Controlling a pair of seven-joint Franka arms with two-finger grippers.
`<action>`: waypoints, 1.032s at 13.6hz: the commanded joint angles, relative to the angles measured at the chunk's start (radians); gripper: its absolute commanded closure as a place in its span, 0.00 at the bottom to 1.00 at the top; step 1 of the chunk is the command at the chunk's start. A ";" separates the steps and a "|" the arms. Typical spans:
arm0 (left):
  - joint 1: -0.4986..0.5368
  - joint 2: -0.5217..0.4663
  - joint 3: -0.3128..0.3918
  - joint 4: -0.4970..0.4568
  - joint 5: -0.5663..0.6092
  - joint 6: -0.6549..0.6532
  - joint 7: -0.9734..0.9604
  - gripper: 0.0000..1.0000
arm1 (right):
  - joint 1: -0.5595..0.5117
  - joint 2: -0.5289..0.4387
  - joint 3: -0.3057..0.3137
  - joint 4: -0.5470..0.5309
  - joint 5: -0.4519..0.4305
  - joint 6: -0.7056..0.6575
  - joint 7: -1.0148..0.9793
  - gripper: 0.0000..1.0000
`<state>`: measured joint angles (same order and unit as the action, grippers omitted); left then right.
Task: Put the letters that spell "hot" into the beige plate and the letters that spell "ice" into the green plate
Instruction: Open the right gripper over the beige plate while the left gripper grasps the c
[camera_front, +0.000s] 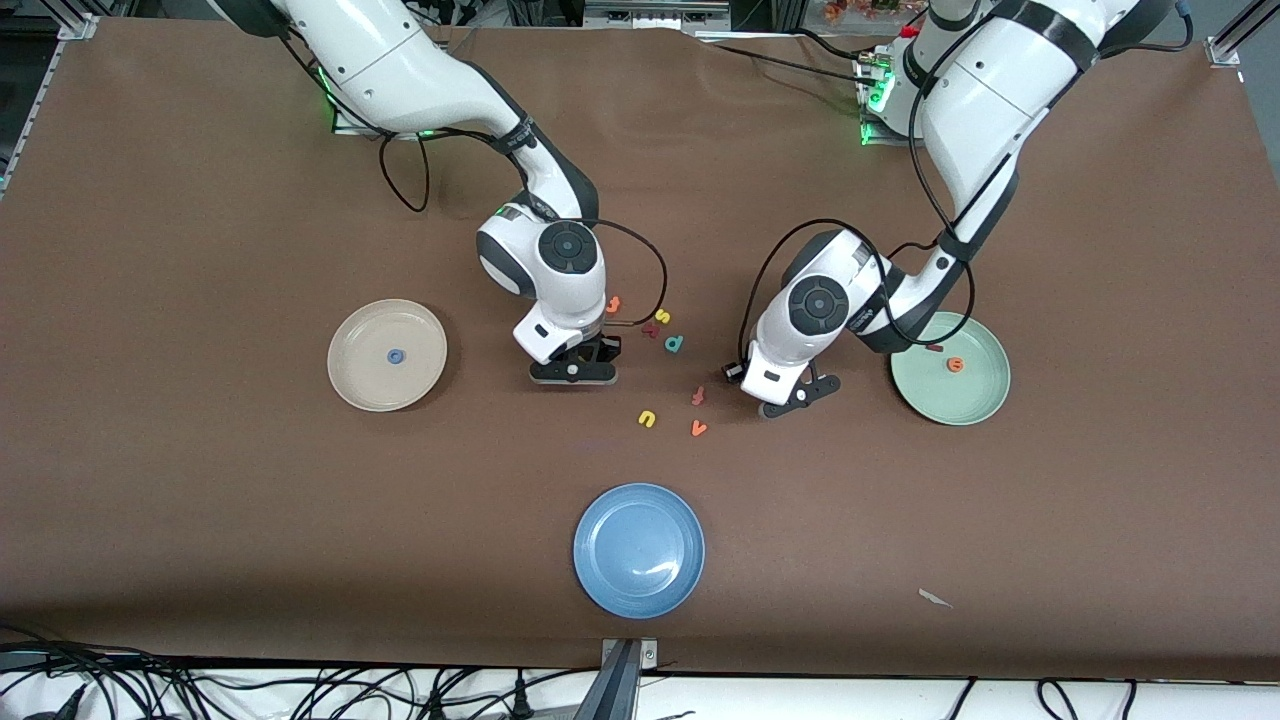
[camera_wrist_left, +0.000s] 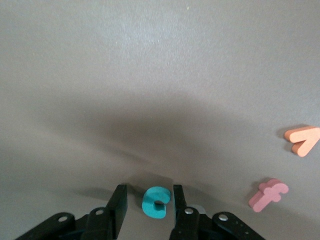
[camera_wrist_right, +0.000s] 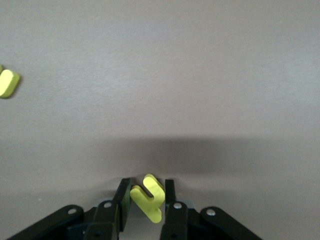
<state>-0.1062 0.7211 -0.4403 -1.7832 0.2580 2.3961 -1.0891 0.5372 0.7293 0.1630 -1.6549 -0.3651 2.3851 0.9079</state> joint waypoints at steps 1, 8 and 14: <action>-0.006 0.026 0.003 0.025 0.038 0.001 -0.020 0.56 | -0.025 -0.103 0.004 -0.043 0.030 -0.084 -0.076 1.00; -0.013 0.026 0.003 0.024 0.040 0.000 -0.040 0.65 | -0.242 -0.342 0.006 -0.267 0.150 -0.144 -0.485 1.00; -0.010 0.020 0.003 0.025 0.040 -0.005 -0.032 1.00 | -0.387 -0.407 0.004 -0.387 0.152 -0.165 -0.681 0.96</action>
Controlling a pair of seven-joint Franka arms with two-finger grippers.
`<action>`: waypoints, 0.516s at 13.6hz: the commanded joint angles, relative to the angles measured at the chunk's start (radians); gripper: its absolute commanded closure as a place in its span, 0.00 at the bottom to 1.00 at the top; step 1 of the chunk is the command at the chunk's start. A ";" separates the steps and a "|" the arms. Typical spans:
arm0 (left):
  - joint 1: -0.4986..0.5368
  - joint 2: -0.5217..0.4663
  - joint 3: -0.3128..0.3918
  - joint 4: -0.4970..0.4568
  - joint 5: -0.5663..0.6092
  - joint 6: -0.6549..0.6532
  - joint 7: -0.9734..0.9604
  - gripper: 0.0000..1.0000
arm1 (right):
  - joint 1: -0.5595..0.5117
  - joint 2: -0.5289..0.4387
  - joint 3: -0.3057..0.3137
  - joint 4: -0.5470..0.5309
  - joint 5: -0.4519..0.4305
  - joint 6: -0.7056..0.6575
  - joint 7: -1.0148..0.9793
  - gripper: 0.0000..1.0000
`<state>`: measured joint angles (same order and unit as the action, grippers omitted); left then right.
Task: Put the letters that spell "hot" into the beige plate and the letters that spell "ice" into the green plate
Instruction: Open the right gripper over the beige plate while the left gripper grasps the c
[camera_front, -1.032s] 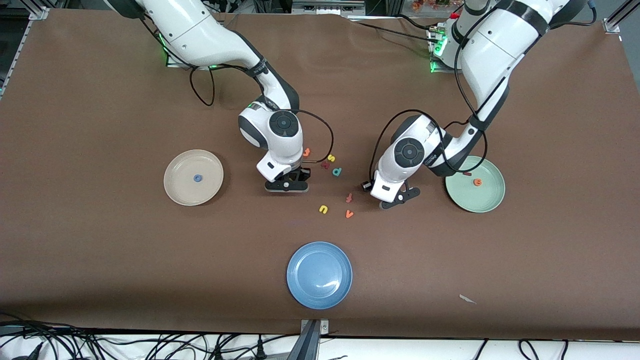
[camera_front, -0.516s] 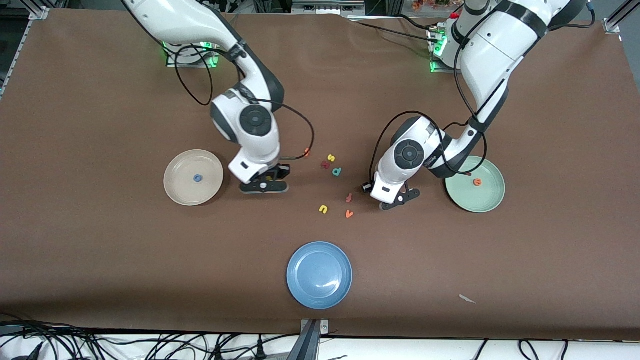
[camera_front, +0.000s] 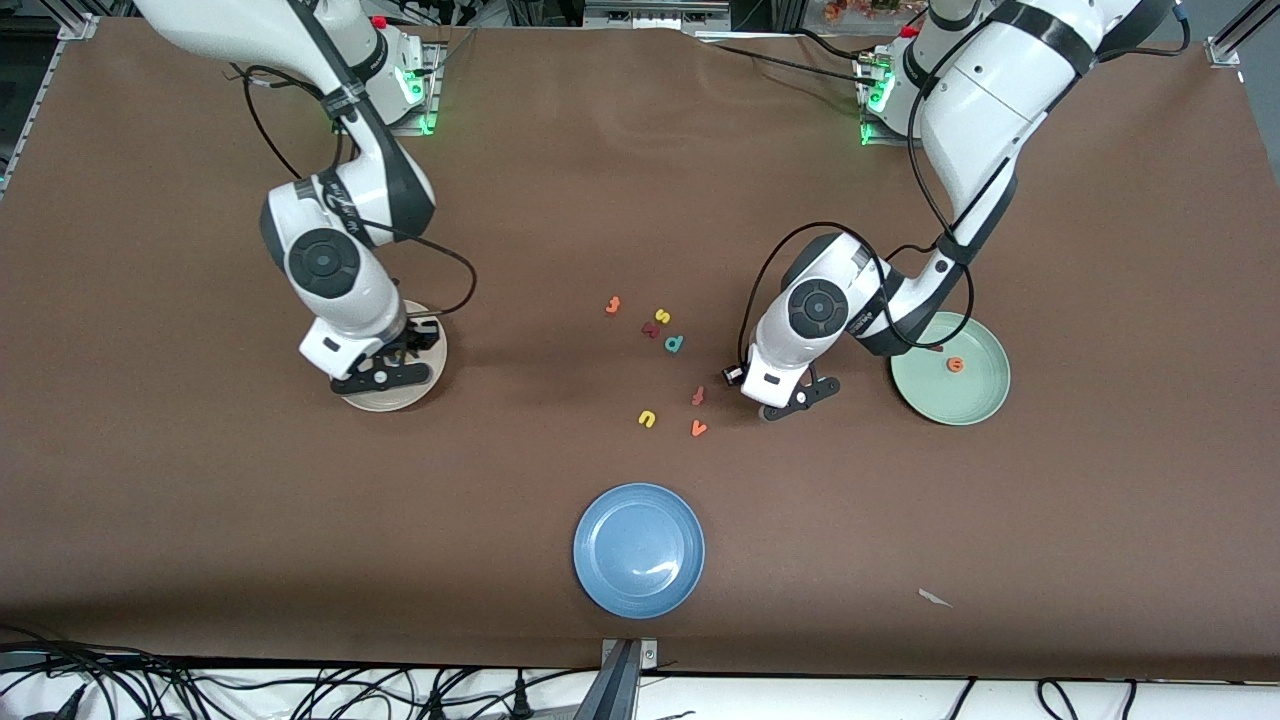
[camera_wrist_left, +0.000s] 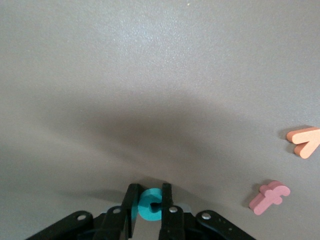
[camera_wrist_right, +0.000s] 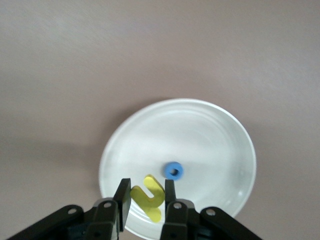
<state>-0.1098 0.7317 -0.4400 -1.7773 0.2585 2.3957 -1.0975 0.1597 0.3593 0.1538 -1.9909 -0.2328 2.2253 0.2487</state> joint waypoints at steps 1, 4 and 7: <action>0.013 -0.003 0.001 0.025 0.042 -0.016 0.003 1.00 | -0.009 -0.033 0.013 -0.052 0.024 -0.006 -0.019 0.85; 0.059 -0.066 -0.017 0.094 0.022 -0.180 0.088 1.00 | -0.009 -0.025 0.013 -0.054 0.027 -0.007 -0.002 0.27; 0.082 -0.069 -0.011 0.290 -0.082 -0.468 0.278 1.00 | -0.008 -0.023 0.015 -0.052 0.029 -0.007 0.024 0.20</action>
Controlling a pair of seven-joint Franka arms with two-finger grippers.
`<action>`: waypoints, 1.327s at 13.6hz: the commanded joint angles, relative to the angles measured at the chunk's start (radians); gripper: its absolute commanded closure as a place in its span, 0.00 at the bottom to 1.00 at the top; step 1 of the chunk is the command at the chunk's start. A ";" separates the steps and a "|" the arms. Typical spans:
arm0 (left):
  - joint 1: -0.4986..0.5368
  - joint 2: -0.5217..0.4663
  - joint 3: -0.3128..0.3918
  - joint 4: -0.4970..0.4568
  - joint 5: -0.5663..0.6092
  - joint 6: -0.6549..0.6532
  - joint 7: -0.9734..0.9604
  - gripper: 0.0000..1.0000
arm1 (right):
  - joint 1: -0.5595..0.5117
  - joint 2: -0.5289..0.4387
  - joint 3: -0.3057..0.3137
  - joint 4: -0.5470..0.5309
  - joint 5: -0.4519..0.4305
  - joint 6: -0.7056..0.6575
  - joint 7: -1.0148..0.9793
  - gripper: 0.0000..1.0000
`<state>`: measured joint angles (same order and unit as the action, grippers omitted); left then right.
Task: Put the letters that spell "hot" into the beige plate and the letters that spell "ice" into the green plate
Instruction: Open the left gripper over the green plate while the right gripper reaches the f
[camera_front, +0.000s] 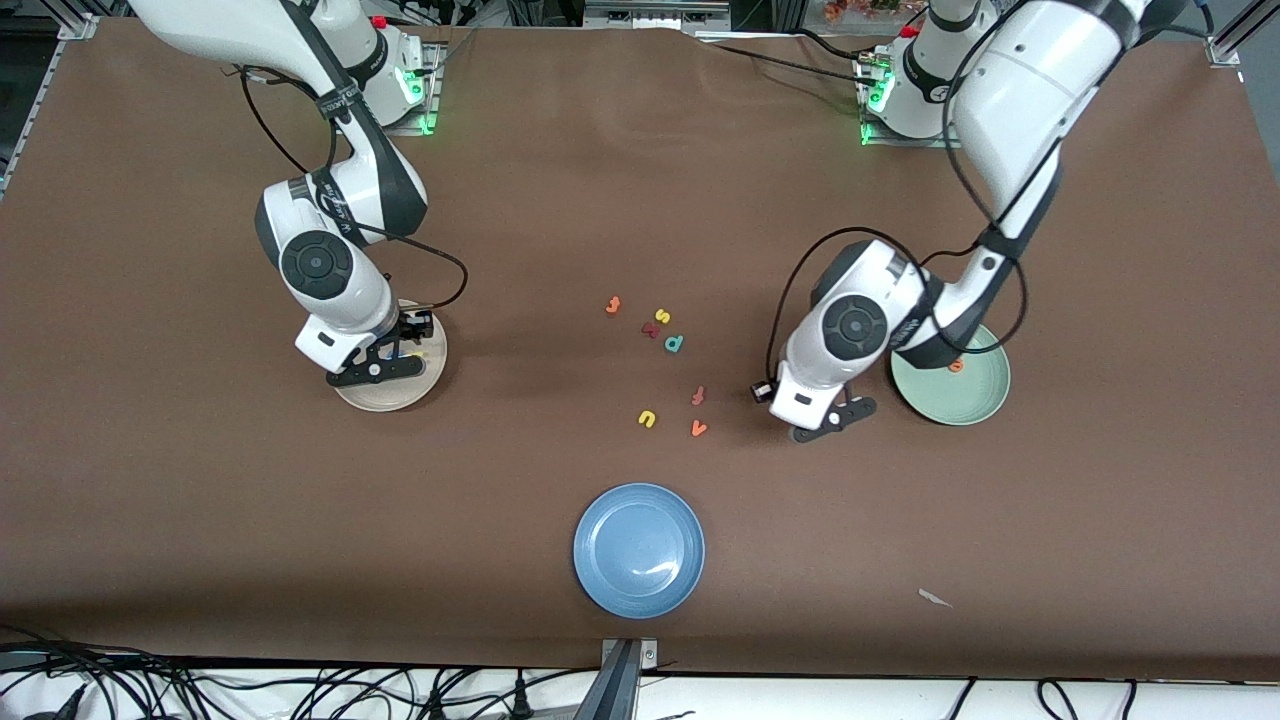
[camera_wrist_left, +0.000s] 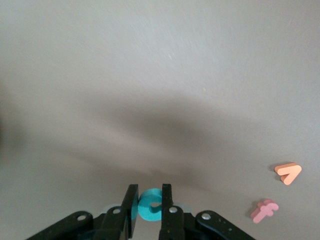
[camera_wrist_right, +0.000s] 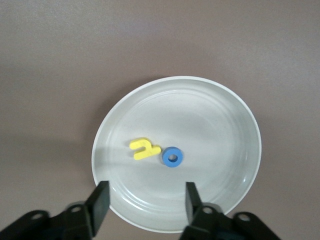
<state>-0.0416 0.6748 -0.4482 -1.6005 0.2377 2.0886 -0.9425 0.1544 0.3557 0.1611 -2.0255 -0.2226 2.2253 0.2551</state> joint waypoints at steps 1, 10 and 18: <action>0.040 -0.012 -0.003 0.172 -0.083 -0.262 0.187 1.00 | 0.000 -0.017 0.014 -0.016 0.019 -0.007 0.057 0.21; 0.351 -0.072 -0.006 0.144 -0.011 -0.564 0.770 1.00 | 0.249 0.074 0.095 0.053 0.080 0.128 0.610 0.21; 0.508 -0.066 -0.006 -0.182 0.068 -0.213 0.834 0.98 | 0.398 0.213 0.090 0.125 0.068 0.277 0.868 0.22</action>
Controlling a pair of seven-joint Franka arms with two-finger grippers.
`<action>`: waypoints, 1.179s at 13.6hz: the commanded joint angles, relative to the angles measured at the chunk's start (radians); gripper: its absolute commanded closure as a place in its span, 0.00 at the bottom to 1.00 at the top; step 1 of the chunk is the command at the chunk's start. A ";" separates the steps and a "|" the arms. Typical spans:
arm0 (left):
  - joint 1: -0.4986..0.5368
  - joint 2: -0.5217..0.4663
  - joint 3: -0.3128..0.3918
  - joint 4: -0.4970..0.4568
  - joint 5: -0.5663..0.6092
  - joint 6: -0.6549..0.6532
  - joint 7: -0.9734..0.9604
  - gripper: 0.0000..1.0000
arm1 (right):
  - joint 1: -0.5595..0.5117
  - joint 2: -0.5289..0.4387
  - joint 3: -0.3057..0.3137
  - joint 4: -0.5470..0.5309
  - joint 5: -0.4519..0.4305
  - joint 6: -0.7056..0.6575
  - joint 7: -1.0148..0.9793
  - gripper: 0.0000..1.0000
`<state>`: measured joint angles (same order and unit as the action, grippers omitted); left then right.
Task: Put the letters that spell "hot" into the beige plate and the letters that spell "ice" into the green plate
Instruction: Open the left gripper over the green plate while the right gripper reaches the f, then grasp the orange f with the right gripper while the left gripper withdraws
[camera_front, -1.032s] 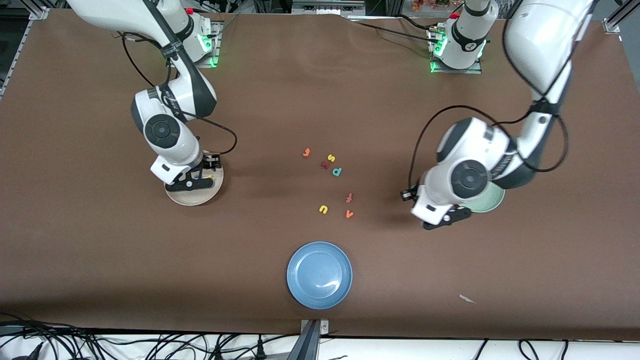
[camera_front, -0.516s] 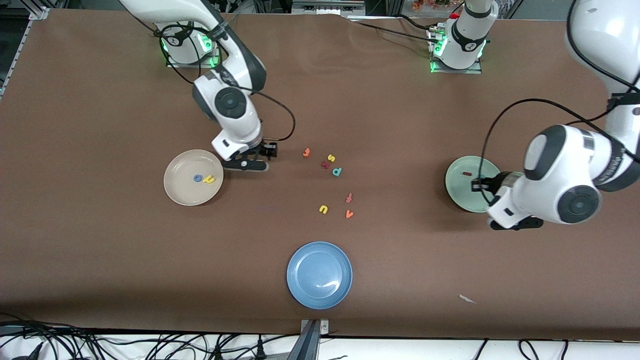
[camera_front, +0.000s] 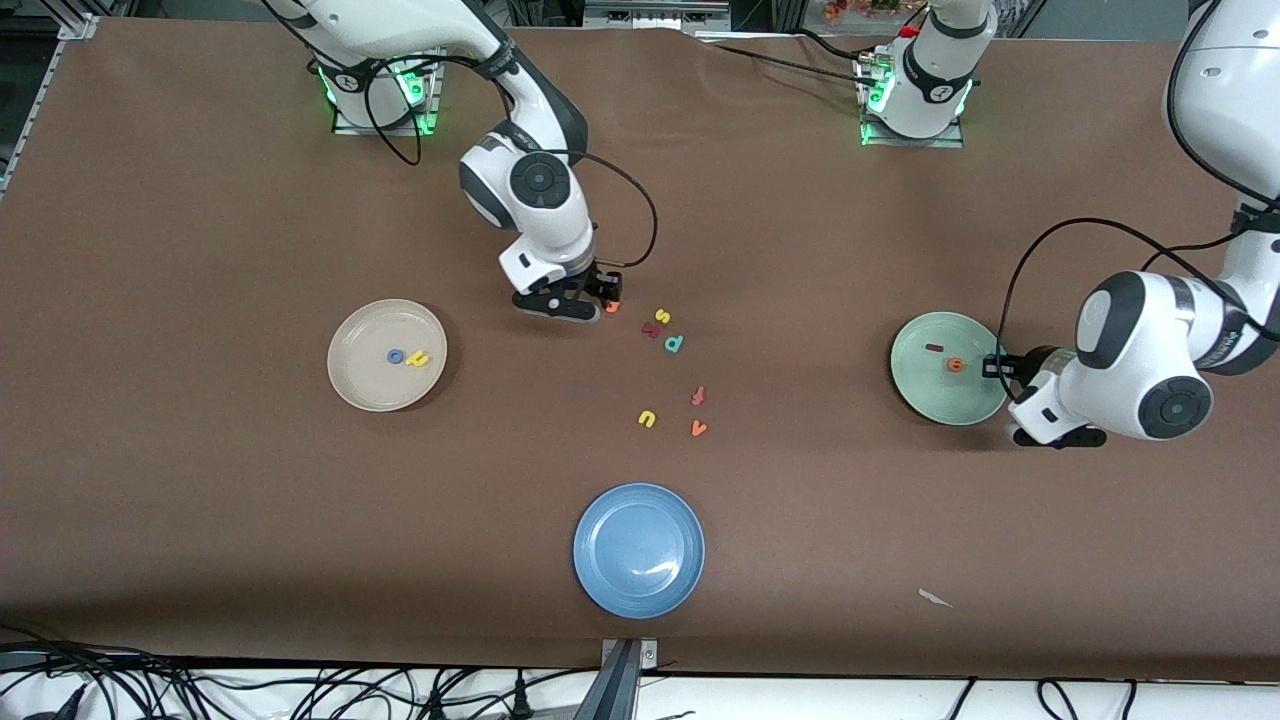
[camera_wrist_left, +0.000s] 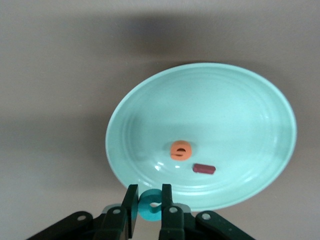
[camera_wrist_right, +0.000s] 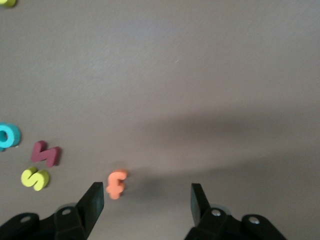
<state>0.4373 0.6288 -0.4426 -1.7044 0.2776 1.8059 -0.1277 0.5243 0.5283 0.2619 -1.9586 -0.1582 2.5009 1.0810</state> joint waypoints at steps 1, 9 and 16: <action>0.043 -0.018 -0.011 -0.098 0.029 0.094 0.019 0.94 | 0.037 0.053 -0.012 0.066 -0.001 0.001 0.054 0.22; 0.031 -0.092 -0.022 -0.025 0.026 0.026 0.014 0.00 | 0.071 0.139 -0.019 0.127 -0.118 0.006 0.151 0.27; -0.046 -0.104 -0.087 0.347 0.014 -0.350 0.003 0.00 | 0.080 0.153 -0.021 0.124 -0.152 0.006 0.166 0.59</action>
<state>0.4247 0.5013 -0.5342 -1.4157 0.2777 1.5124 -0.1270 0.5813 0.6606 0.2555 -1.8525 -0.2907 2.5025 1.2202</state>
